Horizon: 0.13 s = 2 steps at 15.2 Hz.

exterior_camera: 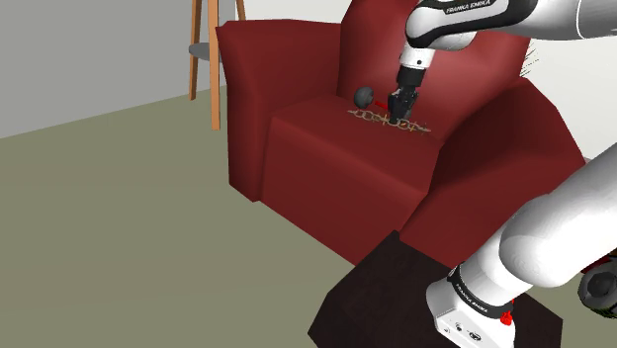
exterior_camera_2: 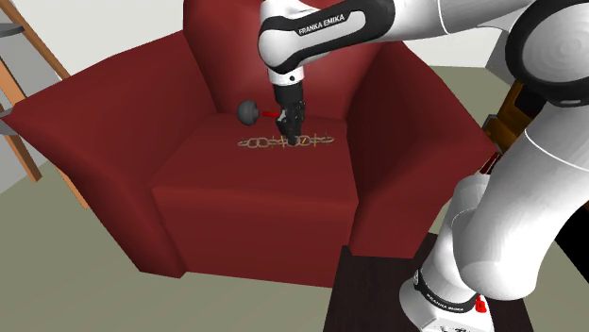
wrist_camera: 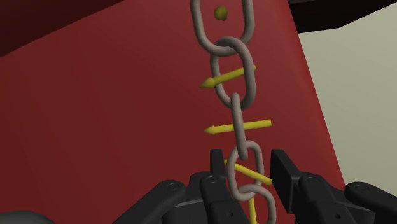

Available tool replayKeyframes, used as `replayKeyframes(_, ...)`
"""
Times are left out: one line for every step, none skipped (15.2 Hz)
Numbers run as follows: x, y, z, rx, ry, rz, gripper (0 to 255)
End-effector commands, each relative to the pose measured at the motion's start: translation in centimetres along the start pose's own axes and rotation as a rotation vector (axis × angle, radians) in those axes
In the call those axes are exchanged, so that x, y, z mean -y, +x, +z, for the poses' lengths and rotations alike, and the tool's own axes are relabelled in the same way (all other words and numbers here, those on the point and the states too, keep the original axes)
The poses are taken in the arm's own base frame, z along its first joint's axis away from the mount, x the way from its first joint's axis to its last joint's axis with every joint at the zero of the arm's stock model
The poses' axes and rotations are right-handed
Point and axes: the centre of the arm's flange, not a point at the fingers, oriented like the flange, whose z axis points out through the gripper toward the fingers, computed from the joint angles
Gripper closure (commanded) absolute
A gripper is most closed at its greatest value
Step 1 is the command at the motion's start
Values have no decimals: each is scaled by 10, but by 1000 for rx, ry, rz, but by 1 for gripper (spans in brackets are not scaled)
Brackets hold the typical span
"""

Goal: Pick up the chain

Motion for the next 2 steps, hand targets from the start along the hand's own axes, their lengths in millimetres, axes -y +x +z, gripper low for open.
replayKeyframes(0,-2,-6,0,0,0,255)
replayKeyframes(0,-2,-6,0,0,0,255)
